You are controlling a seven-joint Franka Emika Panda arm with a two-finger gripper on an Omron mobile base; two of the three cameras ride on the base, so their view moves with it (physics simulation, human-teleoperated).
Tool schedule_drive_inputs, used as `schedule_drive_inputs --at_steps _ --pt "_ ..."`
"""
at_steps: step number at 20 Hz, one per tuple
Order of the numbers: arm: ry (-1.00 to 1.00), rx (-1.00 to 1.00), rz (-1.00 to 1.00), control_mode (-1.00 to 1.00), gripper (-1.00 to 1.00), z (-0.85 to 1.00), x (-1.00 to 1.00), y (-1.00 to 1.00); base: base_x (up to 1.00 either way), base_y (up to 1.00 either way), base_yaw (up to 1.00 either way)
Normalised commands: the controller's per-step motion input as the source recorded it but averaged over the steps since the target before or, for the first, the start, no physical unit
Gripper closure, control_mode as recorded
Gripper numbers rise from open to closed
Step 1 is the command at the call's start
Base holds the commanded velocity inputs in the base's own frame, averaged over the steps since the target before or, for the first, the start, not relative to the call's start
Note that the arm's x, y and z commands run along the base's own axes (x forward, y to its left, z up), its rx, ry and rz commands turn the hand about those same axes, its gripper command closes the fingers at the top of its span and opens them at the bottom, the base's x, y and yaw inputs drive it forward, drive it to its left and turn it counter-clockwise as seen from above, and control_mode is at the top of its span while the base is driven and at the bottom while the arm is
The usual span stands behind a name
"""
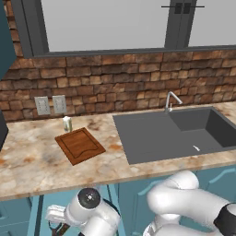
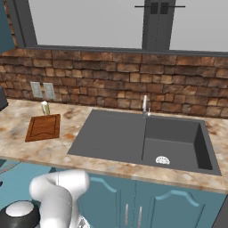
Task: Open the drawer on the left and place the cutting tools on the cutting board.
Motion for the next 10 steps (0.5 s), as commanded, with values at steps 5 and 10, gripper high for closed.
schedule_drive_inputs --at_steps 5,10 --pt "-0.36 0.16 0.0 -1.0 1.0 1.0 0.8 -0.26 0.0 0.0 0.0" --pt "-0.03 0.06 0.0 -1.0 1.0 1.0 1.0 -0.23 0.0 0.0 0.0"
